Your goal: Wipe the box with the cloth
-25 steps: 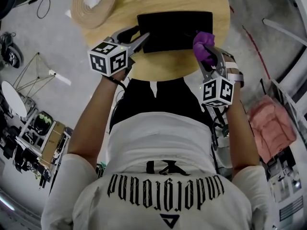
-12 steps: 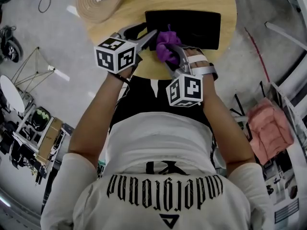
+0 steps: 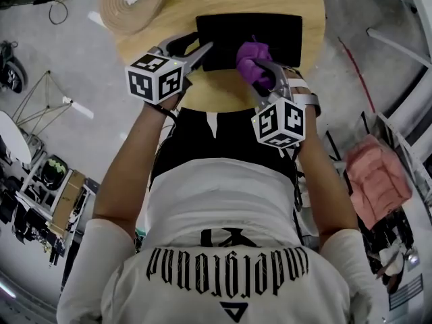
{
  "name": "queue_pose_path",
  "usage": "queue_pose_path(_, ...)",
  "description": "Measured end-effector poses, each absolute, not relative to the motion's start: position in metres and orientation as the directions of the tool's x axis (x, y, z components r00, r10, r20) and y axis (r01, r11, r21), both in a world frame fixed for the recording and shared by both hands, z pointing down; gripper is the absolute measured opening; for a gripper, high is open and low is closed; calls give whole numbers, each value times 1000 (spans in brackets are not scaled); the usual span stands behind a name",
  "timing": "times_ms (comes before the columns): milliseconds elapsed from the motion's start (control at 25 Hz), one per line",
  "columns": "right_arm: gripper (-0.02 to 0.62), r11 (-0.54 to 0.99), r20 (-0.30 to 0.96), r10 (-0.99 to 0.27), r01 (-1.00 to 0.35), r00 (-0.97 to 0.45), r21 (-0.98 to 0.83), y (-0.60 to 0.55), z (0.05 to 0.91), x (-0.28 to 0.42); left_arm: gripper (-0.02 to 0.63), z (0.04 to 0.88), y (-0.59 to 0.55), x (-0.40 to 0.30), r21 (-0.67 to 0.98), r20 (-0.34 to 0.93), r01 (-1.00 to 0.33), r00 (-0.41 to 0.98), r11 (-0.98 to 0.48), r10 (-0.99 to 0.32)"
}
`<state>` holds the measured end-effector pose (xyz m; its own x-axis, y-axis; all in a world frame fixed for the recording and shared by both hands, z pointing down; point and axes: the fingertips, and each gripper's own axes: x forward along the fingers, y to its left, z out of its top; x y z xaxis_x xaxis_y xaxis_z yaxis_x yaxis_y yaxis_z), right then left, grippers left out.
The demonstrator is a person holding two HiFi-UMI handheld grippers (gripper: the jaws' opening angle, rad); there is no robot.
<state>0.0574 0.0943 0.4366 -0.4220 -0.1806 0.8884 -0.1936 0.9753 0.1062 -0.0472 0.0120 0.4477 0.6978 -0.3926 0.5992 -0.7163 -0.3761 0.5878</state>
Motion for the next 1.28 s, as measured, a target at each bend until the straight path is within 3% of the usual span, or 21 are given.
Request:
queue_pose_path(320,167,931,917,-199,-359,-345,67,73,433,143,201,446,13,-46,580,607,-714,700,-393,-376)
queue_pose_path(1000,167,839,867,-244,-543,-435,-37,-42,427,112,204,450,14,-45,578,619,-708,704,-406,-348)
queue_pose_path(1280,164,883,857,-181,-463,-483,-74,-32,429,59,204,452,14,-46,578,619,-712,701,-399,-355)
